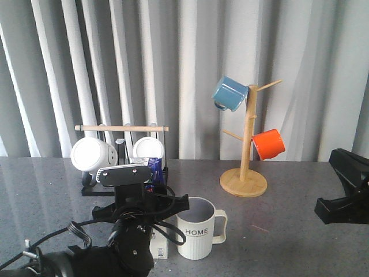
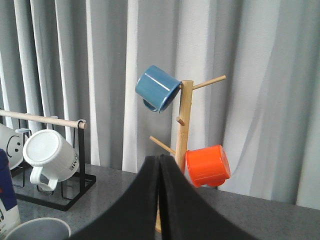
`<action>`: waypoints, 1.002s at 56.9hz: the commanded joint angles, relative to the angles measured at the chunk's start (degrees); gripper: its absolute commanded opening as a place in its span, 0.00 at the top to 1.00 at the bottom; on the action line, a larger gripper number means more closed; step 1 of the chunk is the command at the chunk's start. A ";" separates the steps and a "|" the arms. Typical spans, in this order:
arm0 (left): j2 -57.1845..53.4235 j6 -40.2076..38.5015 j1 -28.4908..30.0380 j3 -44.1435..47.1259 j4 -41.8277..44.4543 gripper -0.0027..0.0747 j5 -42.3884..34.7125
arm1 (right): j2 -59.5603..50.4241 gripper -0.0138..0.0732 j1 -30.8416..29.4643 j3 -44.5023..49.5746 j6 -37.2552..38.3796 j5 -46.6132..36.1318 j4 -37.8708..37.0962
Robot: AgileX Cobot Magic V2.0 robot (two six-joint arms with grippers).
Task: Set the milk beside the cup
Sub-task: 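Carry the milk carton with the left gripper beside the white mug, then lower the carton, open the left gripper and raise it away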
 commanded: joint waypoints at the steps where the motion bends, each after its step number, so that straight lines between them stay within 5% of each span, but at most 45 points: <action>1: -2.77 1.06 -0.06 -1.39 1.28 0.69 -0.95 | -0.82 0.85 -0.43 -1.88 0.10 -3.96 -0.14; 12: -5.53 5.59 -0.06 -1.39 1.28 0.02 -0.71 | -0.82 0.85 -0.43 -1.88 0.10 -3.96 -0.14; 13: -5.85 5.89 -0.06 -1.39 1.28 0.01 -0.53 | -0.82 0.85 -0.43 -1.88 0.10 -3.96 -0.14; 35: -23.28 14.27 -0.18 -1.39 1.29 0.10 14.91 | -0.82 0.85 -0.43 -1.88 0.10 -3.96 -0.14; 48: -32.04 14.37 -0.18 -1.39 1.35 0.31 30.14 | -0.82 0.85 -0.43 -1.88 0.10 -4.01 -0.14; 57: -36.67 14.32 0.05 -0.67 1.27 0.50 29.54 | -0.82 0.85 -0.43 -1.88 0.10 -4.01 -0.14</action>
